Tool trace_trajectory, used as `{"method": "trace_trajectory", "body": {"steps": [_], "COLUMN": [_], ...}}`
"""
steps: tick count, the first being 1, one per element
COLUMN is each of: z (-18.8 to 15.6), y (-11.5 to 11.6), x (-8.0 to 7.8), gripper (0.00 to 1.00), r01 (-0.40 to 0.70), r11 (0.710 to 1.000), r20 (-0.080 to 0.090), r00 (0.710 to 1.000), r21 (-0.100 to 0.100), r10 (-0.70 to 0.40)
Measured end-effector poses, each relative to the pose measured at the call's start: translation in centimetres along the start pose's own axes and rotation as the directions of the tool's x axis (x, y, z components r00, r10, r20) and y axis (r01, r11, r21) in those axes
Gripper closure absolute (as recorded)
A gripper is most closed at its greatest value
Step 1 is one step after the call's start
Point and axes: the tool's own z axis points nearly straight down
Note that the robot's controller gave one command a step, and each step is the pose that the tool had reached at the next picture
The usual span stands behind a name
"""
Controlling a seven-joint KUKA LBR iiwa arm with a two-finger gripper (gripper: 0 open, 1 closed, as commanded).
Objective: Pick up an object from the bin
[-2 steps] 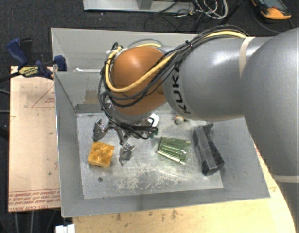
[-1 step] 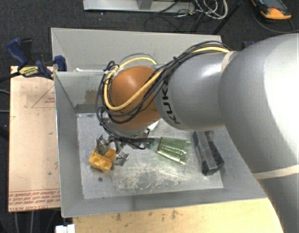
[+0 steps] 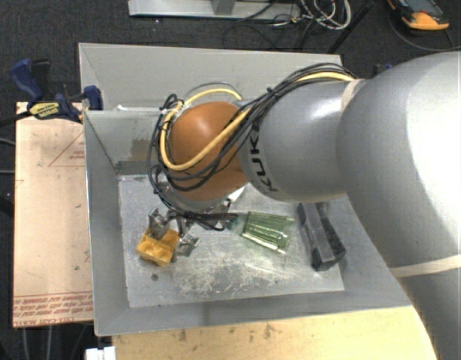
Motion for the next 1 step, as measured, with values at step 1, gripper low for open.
{"method": "trace_trajectory", "body": {"steps": [1], "z": [-20.28], "y": [2.02], "x": [0.92], "gripper": [1.00], "r01": [0.158], "r11": [0.987], "r20": [-0.003], "r00": [0.987], "r21": [-0.001], "r10": [-0.158]}}
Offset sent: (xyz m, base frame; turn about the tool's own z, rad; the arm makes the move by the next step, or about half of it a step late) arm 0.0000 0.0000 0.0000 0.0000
